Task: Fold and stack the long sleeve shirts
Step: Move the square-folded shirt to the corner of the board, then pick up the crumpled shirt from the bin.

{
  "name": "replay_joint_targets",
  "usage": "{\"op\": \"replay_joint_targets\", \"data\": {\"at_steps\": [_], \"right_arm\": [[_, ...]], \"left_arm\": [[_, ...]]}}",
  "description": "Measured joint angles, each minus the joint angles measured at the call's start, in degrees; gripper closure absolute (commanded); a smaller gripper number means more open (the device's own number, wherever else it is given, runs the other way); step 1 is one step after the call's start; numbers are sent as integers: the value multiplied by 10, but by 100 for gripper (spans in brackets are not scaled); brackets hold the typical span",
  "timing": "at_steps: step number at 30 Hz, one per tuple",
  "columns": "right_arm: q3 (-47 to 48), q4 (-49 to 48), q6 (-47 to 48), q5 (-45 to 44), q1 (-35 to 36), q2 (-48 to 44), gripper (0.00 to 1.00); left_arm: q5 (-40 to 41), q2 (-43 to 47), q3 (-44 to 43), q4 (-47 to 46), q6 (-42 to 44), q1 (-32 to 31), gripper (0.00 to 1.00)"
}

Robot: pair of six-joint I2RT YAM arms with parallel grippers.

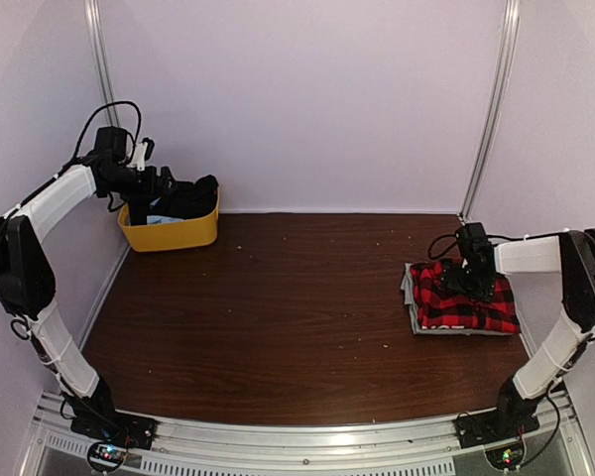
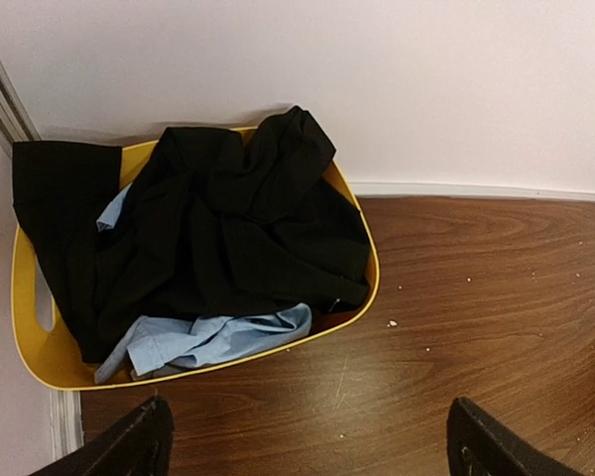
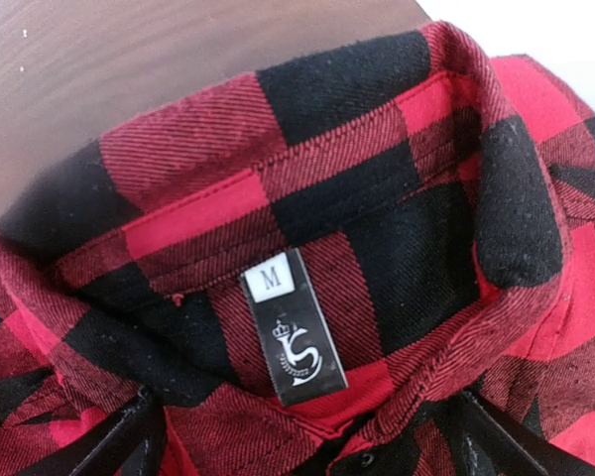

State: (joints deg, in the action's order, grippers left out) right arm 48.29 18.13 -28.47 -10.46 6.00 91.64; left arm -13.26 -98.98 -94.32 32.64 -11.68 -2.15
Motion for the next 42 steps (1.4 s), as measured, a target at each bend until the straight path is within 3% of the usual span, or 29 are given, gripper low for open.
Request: {"op": "replay_joint_targets", "data": {"at_steps": [9, 17, 25, 31, 34, 37, 39, 42], "right_arm": [[116, 7, 103, -48, -3, 84, 0], [117, 9, 130, -25, 30, -23, 0], [123, 4, 129, -4, 108, -64, 0], [119, 3, 124, 4, 122, -63, 0], [109, 2, 118, 6, 124, -62, 0], [94, -1, 113, 12, 129, -60, 0], [88, -3, 111, 16, 135, -57, 0], [83, -9, 102, 19, 148, -43, 0]], "left_arm": [[49, -9, 15, -9, 9, 0, 2], [54, -86, -2, -11, 6, 15, 6], [31, -203, -119, -4, 4, 37, 6], [3, -269, -191, -11, 4, 37, 8], [-16, -304, -219, -13, -3, 37, 18], [-36, -335, -236, -14, -12, 37, 35], [-50, -347, -236, -18, -19, 37, 49], [-77, -355, -234, -35, -31, 37, 81]]}}
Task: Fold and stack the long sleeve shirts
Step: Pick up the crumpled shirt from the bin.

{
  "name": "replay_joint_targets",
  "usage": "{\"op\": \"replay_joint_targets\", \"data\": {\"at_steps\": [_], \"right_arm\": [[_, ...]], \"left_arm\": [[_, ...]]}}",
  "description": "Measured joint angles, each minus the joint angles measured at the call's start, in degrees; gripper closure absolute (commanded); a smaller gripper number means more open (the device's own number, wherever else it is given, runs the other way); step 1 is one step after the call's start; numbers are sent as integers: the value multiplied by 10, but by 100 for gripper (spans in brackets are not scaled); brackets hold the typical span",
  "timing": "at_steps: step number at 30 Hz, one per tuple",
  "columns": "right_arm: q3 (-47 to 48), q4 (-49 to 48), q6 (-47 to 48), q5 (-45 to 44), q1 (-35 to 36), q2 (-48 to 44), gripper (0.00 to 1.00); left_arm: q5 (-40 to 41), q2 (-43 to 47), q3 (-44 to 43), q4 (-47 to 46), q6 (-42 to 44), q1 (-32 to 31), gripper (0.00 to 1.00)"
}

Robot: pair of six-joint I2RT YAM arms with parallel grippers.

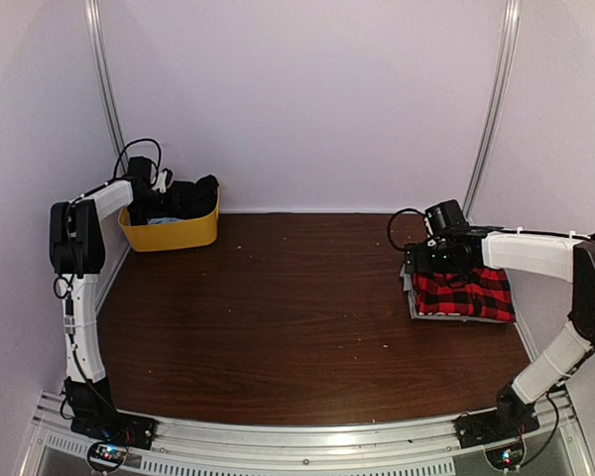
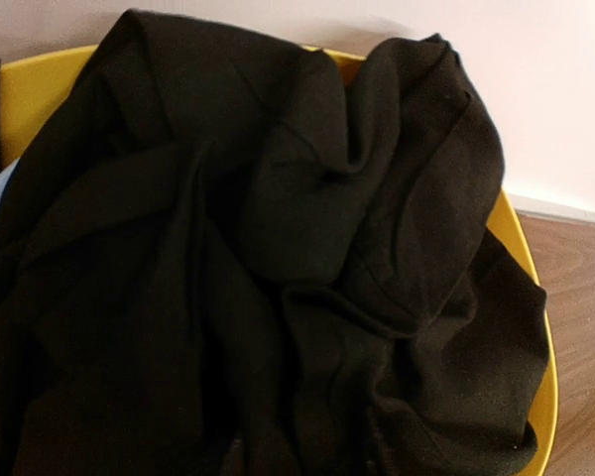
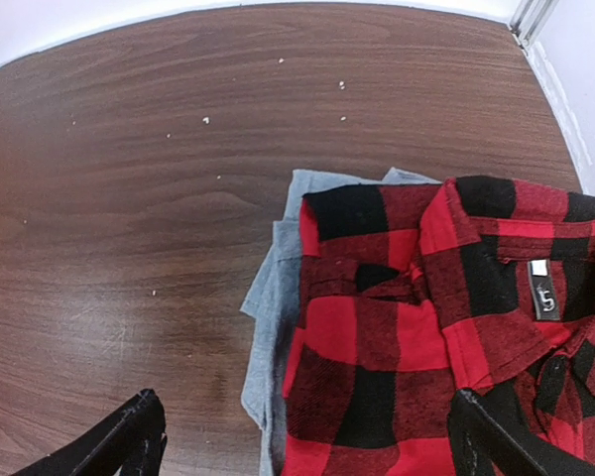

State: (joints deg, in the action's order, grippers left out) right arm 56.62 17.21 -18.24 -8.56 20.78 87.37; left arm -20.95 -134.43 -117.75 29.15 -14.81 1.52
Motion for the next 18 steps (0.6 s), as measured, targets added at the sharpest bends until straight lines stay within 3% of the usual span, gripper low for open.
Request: {"op": "replay_joint_targets", "data": {"at_steps": [2, 5, 13, 18], "right_arm": [[-1, -3, -2, 2, 12, 11, 0], [-5, -3, -6, 3, 28, 18, 0], [-23, -8, -18, 10, 43, 18, 0], [-24, -8, -24, 12, 48, 18, 0]], "left_arm": [[-15, 0, 0, -13, -4, 0, 92], [-34, 0, 0, -30, -8, 1, 98], [-66, 62, 62, -71, -10, 3, 100], [-104, 165, 82, -107, -23, 2, 100]]}}
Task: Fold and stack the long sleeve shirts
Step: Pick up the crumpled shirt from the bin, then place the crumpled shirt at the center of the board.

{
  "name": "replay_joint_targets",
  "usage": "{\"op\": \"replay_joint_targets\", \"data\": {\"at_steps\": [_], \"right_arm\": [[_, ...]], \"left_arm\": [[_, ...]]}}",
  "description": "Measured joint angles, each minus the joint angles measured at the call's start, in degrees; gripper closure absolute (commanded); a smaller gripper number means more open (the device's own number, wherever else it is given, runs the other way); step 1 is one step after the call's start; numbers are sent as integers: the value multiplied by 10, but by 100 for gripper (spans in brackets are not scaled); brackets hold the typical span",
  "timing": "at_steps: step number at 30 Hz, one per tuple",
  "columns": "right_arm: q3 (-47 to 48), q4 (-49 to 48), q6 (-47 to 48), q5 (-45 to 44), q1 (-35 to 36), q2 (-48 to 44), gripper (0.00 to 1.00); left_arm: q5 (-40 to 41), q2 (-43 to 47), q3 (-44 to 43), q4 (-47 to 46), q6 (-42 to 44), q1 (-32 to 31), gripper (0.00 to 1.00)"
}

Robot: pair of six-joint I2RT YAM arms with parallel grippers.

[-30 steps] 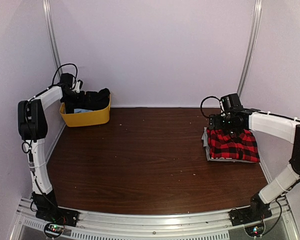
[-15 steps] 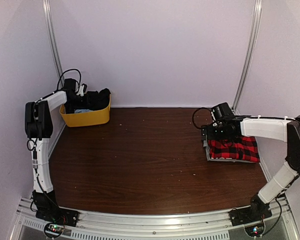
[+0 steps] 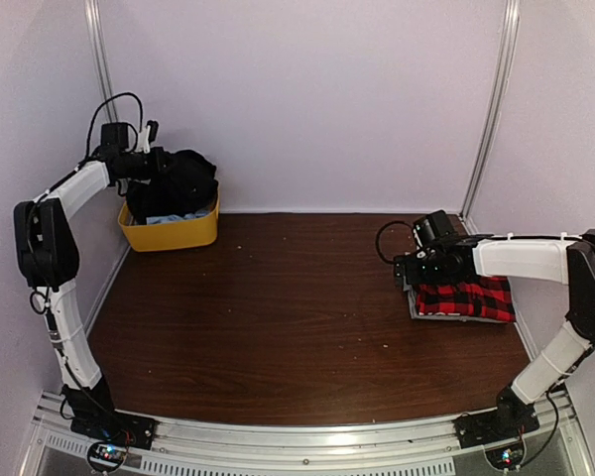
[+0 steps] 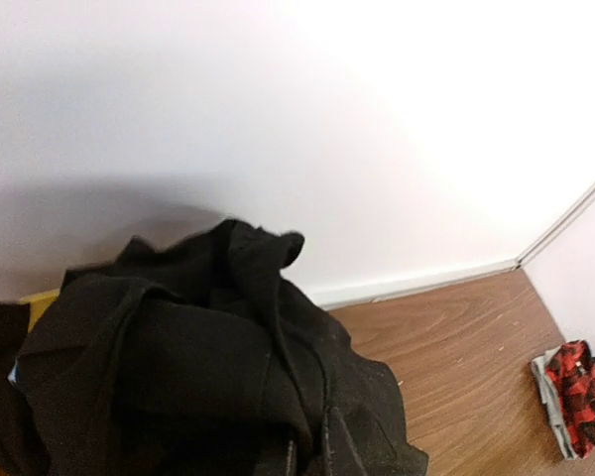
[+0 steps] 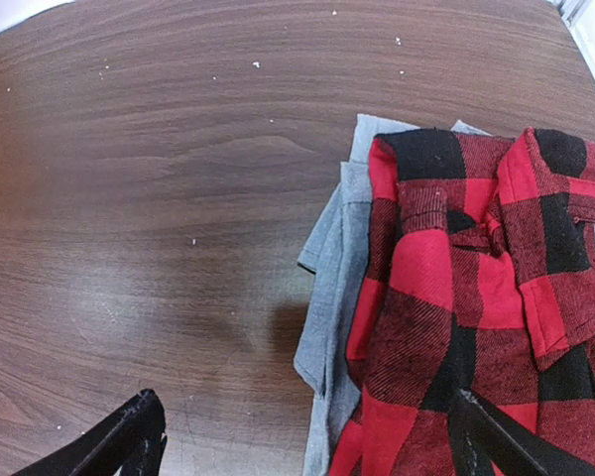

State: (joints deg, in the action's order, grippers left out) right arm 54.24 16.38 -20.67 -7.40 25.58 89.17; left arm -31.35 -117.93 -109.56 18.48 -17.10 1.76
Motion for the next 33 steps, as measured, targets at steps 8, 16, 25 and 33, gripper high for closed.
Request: {"op": "replay_joint_targets", "data": {"at_steps": [8, 16, 25, 33], "right_arm": [[0, 1, -6, 16, 5, -6, 0], [20, 2, -8, 61, 8, -75, 0], [26, 11, -8, 77, 8, -173, 0], [7, 23, -14, 102, 8, -244, 0]], "left_arm": [[-73, 146, 5, -65, -42, -20, 100], [-88, 265, 31, -39, -42, -153, 100], [-88, 348, -1, -33, -48, -274, 100], [-66, 356, 21, -64, -85, -292, 100]]}}
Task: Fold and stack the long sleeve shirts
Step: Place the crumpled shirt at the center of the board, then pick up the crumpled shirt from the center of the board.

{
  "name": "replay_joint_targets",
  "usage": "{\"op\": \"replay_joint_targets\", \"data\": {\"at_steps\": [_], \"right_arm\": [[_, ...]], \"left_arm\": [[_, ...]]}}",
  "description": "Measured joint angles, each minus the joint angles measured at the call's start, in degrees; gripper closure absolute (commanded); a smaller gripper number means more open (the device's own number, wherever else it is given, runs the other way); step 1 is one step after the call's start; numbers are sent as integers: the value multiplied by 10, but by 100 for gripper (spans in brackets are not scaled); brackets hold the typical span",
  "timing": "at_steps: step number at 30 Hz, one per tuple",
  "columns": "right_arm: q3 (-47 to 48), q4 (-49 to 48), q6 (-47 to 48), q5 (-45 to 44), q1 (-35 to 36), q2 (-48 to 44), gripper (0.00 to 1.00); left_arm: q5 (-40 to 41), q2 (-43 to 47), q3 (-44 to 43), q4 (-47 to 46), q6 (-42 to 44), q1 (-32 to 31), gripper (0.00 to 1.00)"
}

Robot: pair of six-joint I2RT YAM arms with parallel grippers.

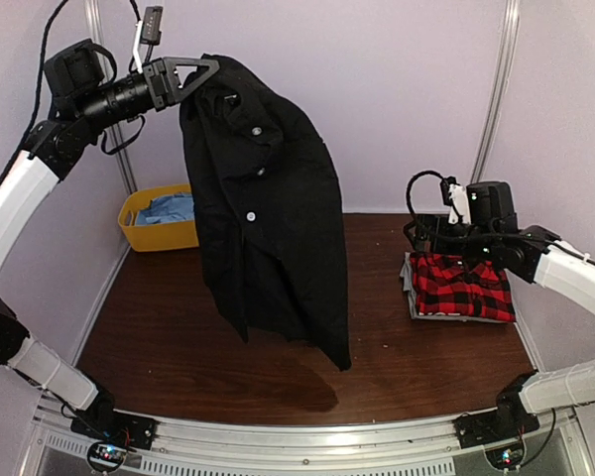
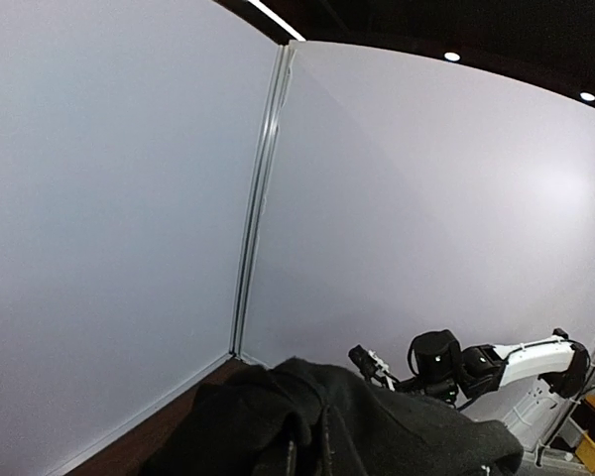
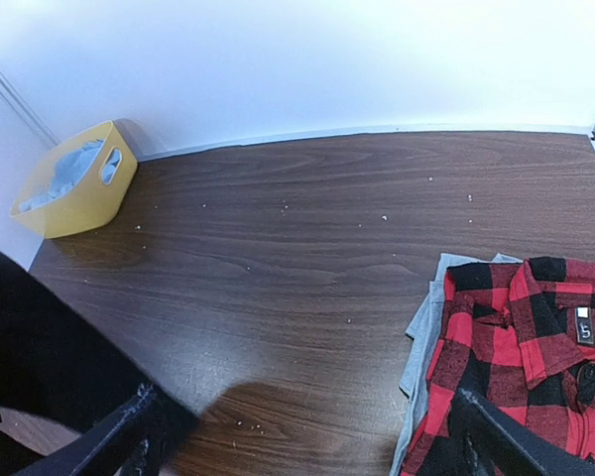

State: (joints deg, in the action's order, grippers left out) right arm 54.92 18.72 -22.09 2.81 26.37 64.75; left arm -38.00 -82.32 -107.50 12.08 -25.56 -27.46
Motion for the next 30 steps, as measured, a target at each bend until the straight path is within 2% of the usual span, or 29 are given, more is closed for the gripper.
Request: {"op": "replay_joint_targets", "data": {"at_steps": [4, 8, 12, 15, 17, 18, 23, 25, 26, 30], "right_arm": [[-5, 14, -4, -3, 0, -17, 0], [-10, 22, -7, -5, 0, -13, 0], [-21, 14, -19, -3, 26, 9, 0], [-35, -6, -33, 0, 86, 38, 0], [-39, -27, -43, 1, 134, 73, 0], [-39, -37, -47, 2, 151, 92, 0], [-18, -67, -56, 5, 235, 228, 3], [0, -66, -56, 5, 248, 269, 10], [12, -65, -56, 5, 252, 290, 18], [40, -63, -55, 11, 255, 330, 62]], "left_arm": [[53, -24, 72, -22, -23, 0, 100], [126, -120, 97, -10, -33, 0, 88], [203, -242, 103, 31, -33, 4, 51], [244, -271, 145, 60, -30, 17, 27], [262, -264, 178, 70, -30, 32, 8], [270, -256, 190, 70, -27, 37, 3], [281, -171, 240, 60, -17, 53, 2], [271, -131, 257, 47, -13, 51, 4], [264, -113, 266, 39, -11, 49, 5], [230, -68, 321, 10, -9, 46, 11]]}}
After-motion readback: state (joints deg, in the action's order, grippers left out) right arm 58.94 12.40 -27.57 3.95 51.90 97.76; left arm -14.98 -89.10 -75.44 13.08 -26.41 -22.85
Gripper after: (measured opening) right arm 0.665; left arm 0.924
